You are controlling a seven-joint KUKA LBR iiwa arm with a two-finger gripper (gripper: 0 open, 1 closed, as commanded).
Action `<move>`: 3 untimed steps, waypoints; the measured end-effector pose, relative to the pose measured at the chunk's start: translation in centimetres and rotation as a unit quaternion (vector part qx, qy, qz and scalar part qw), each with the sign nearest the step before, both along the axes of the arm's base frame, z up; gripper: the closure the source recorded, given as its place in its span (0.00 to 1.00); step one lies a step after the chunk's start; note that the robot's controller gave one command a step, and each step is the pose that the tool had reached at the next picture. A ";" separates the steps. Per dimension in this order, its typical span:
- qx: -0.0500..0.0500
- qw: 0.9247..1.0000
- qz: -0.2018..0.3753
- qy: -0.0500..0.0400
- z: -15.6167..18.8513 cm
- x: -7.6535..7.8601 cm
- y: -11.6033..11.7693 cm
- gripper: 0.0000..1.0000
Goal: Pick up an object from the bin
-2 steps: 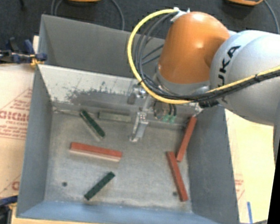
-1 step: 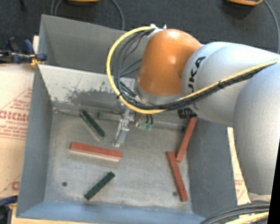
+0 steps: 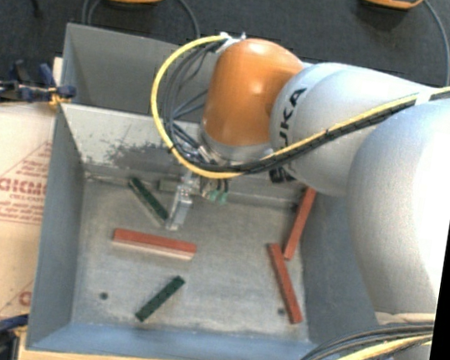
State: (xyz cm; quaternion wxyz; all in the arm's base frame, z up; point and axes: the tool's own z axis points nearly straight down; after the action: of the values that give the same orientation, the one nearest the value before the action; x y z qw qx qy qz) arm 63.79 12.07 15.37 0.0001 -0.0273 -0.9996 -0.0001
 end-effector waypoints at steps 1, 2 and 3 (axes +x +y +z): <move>0.001 0.991 -0.133 -0.002 -0.6 0.4 0.0 0.00; 0.000 0.995 -0.103 -0.003 -5.1 0.7 0.5 0.00; 0.002 0.960 -0.281 0.001 -7.9 0.7 1.3 1.00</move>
Offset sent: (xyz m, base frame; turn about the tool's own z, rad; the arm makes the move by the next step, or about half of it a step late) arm 0.0073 0.0095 -0.0837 0.0578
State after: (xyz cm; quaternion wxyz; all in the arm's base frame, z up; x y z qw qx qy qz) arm 64.49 13.35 7.46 0.0009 -0.3072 -0.9516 -0.0016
